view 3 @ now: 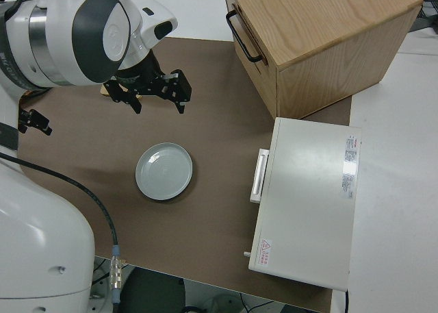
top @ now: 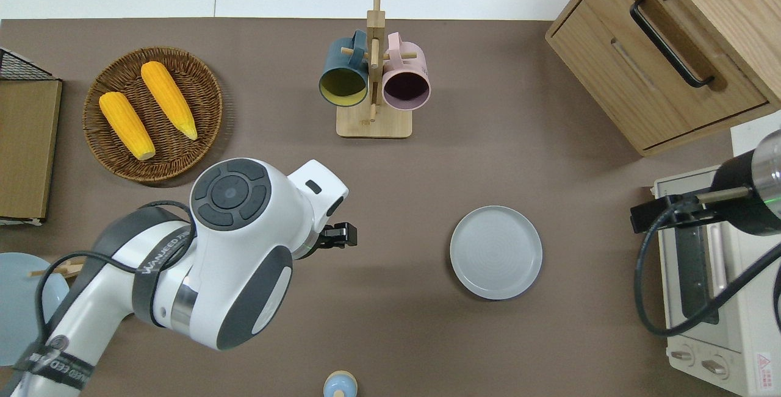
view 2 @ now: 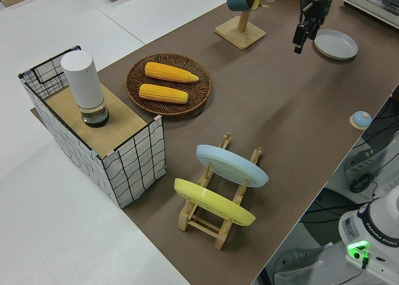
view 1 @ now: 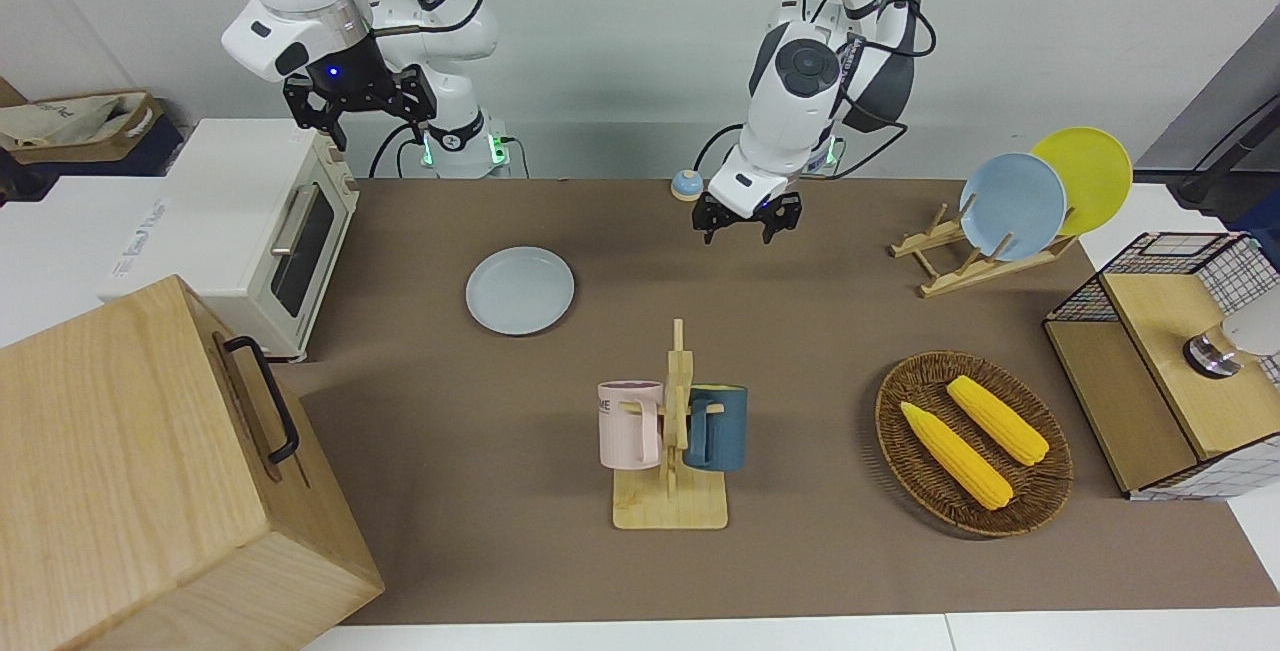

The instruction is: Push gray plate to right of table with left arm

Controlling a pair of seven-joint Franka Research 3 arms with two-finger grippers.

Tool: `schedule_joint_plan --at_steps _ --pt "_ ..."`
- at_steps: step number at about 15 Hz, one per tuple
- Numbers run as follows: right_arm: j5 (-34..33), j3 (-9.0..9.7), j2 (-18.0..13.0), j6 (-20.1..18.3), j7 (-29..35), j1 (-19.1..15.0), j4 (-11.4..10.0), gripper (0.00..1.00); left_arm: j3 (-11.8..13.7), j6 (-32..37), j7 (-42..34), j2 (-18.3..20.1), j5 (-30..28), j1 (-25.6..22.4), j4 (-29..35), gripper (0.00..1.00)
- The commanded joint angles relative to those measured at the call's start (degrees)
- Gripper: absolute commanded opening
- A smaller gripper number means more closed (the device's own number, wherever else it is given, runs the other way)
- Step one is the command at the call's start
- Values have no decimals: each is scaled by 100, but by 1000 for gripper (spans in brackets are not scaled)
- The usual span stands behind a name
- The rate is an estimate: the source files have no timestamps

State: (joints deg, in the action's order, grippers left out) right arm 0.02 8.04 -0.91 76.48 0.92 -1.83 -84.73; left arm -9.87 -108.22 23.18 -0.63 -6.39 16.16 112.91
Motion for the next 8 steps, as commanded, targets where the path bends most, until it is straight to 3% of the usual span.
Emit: schedule_joint_plan --at_steps 1,8 --pt "25 92 -14 -89 66 -115 53 983 -24 389 -507 361 -99 -402 108 991" --pt "25 92 -14 -89 66 -107 53 983 -24 1170 -1614 660 93 -1448 -119 991"
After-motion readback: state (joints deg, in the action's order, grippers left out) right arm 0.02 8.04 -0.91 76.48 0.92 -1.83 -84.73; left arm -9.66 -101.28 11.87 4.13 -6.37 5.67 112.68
